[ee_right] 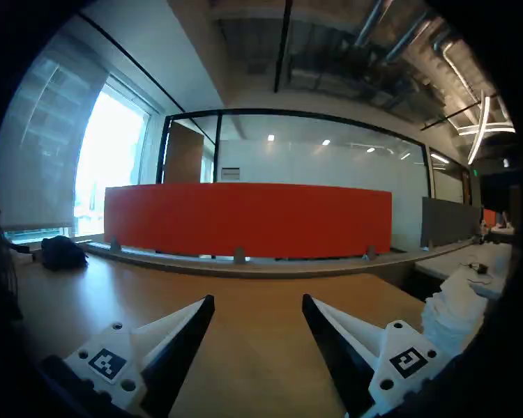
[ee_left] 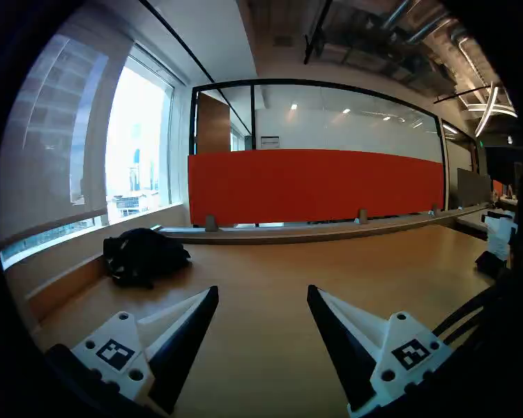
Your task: Fold towel
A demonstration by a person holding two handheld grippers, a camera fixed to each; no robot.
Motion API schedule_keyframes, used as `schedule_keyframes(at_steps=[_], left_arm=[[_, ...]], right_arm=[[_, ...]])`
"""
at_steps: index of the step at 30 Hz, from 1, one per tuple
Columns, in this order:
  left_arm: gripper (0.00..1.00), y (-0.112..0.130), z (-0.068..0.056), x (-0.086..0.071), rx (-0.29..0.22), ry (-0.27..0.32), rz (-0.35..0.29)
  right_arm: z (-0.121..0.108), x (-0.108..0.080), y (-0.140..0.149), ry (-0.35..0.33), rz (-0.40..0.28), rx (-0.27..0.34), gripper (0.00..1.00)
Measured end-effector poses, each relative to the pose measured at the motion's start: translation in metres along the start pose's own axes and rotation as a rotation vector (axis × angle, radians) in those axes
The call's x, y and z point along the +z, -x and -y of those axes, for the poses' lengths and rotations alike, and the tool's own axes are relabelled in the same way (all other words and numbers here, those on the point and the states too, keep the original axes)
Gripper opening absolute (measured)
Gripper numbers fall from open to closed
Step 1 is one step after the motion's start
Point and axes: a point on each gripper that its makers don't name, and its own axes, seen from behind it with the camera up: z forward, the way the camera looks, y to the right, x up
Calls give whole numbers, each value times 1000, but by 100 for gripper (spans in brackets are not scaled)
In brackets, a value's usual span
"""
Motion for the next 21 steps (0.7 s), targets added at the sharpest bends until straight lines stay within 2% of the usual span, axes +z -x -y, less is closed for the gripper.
schedule_keyframes(at_steps=[9,21], left_arm=[[94,12,0,1,2,-3,-9],[94,19,1,-1,2,-3,-4]], right_arm=[[-3,3,22,5,6,22,98],[-6,0,35,9,8,20,98]])
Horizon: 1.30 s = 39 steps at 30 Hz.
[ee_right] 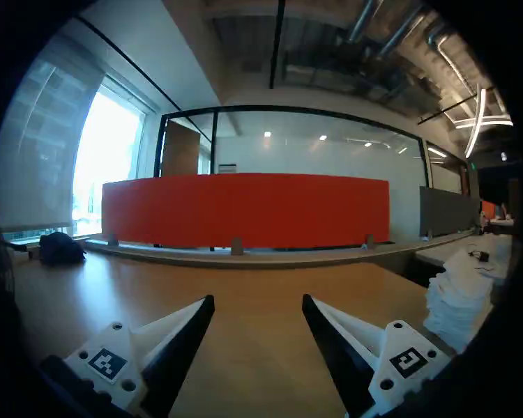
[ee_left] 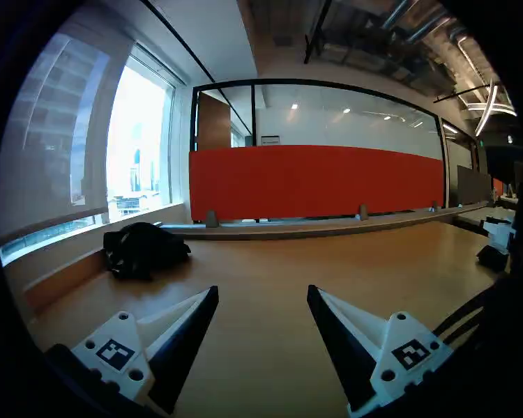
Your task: Fold towel
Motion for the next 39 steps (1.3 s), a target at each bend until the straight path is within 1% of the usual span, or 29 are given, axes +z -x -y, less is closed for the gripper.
schedule_keyframes(at_steps=[6,12,18,30,34,39], left_arm=[[94,1,2,0,-6,-1,-1],[94,4,3,0,-2,0,2],[94,5,2,1,3,2,6],[94,7,1,7,4,3,16],[94,4,5,9,-3,-14,6],[94,-2,14,10,-28,-41,-8]], right_arm=[[0,-1,7,-1,5,-11,98],[-2,1,10,3,10,-9,98],[-2,0,8,3,1,4,98],[-2,0,6,5,0,5,98],[-3,1,6,5,-1,5,98],[-3,0,7,5,-1,5,99]])
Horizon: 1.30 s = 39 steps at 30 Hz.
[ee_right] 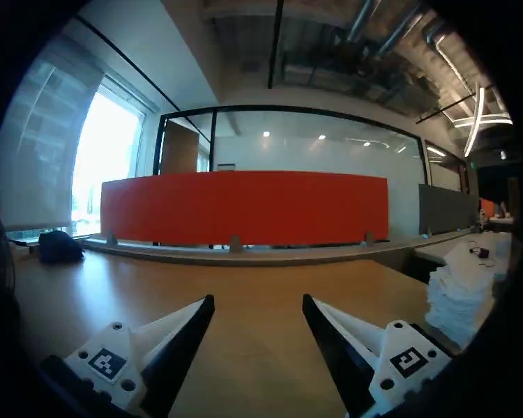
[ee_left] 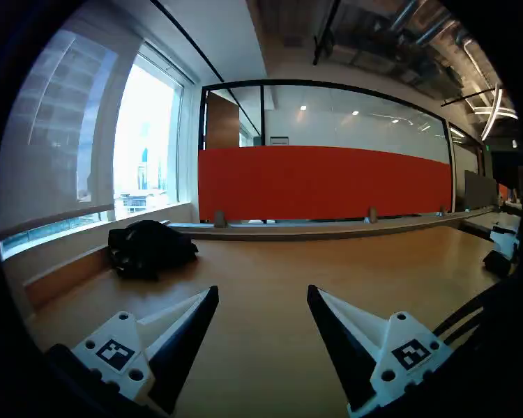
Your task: Fold towel
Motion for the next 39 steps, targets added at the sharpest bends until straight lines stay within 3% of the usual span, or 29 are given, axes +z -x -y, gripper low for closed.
schedule_keyframes(at_steps=[9,26,39], left_arm=[[94,2,5,2,-48,-26,-4],[94,-9,-2,9,-21,-12,-34],[94,-5,-9,13,-33,-2,-39]], right_arm=[[0,0,1,0,0,0,100],[1,0,0,0,0,0,100],[0,0,0,0,0,0,100]])
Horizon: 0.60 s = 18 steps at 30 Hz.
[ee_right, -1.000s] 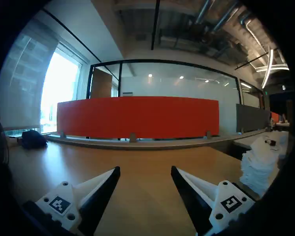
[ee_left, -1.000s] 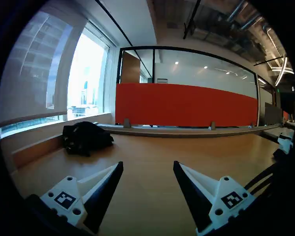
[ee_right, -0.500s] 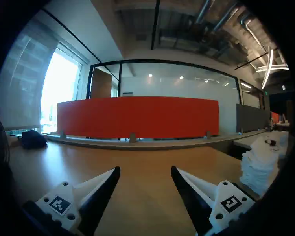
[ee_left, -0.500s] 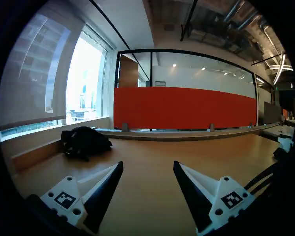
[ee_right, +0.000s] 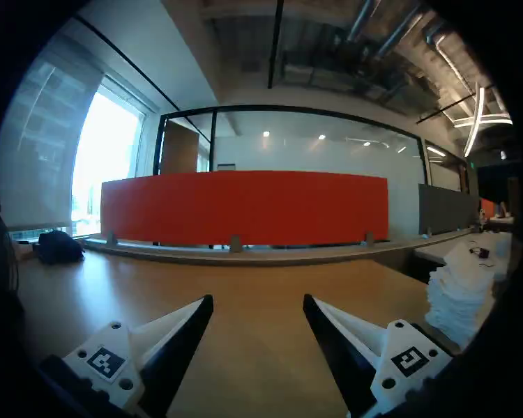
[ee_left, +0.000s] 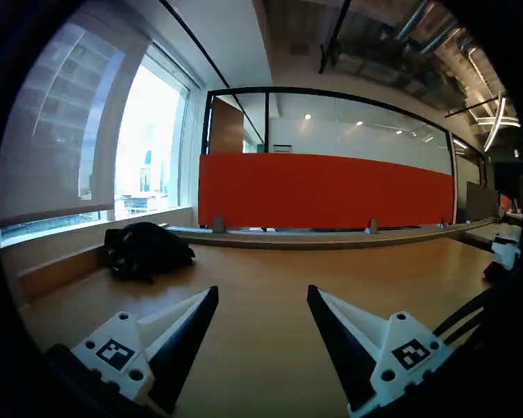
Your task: Fold towel
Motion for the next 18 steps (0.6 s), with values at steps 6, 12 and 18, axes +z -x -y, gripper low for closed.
schedule_keyframes(at_steps=[6,12,18], left_arm=[[94,2,-4,3,2,9,-5],[94,5,-3,6,20,14,-7],[94,5,-1,5,24,15,-20]], right_arm=[[0,0,0,0,0,0,100],[0,0,0,0,0,0,100],[0,0,0,0,0,0,100]])
